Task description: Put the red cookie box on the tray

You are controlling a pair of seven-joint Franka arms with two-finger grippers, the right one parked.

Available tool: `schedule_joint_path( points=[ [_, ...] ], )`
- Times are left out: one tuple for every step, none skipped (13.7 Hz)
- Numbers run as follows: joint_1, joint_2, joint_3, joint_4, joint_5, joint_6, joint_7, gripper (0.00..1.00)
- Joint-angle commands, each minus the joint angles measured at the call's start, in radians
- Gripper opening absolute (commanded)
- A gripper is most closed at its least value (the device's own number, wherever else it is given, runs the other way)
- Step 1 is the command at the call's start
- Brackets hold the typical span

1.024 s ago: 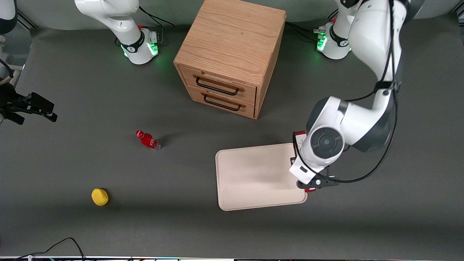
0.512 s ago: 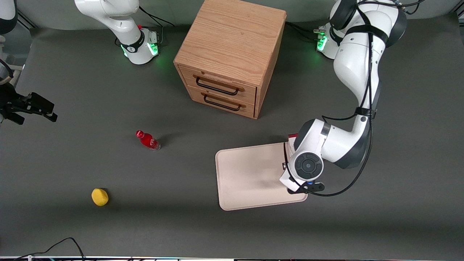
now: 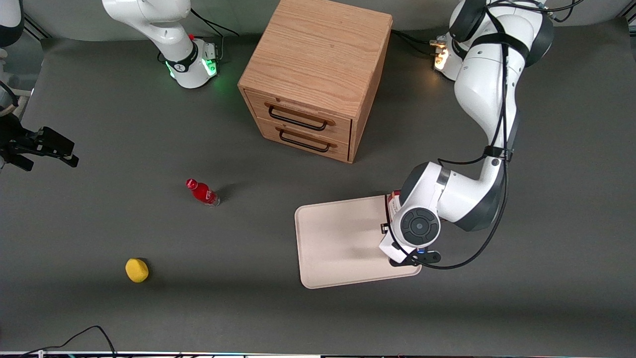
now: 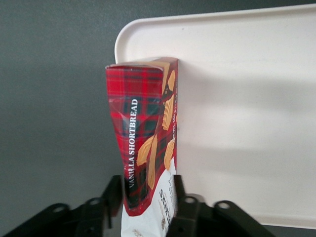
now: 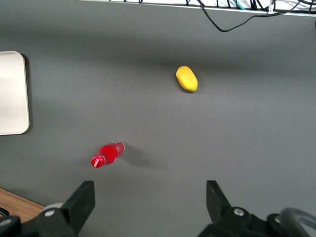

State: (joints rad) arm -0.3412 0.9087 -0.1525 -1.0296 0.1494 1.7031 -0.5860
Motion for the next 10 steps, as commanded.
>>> schedule_joint_path(
  points=[
    [0.001,-0.020,0.014,0.026,-0.007,-0.029,0.038,1.00],
    [0.022,-0.063,0.016,0.022,-0.007,-0.054,0.082,1.00],
    [0.049,-0.109,0.016,0.022,-0.005,-0.113,0.136,1.00],
    [0.074,-0.173,0.017,0.014,-0.001,-0.178,0.185,1.00],
    [0.100,-0.229,0.019,0.005,-0.001,-0.210,0.242,1.00],
    [0.138,-0.297,0.017,-0.039,-0.002,-0.217,0.305,1.00],
    [0.160,-0.379,0.017,-0.112,-0.002,-0.209,0.340,1.00],
    [0.189,-0.454,0.017,-0.178,-0.008,-0.201,0.365,1.00],
    [0.212,-0.515,0.014,-0.226,-0.013,-0.201,0.394,1.00],
    [0.220,-0.574,0.014,-0.272,-0.016,-0.204,0.429,1.00]
  ],
)
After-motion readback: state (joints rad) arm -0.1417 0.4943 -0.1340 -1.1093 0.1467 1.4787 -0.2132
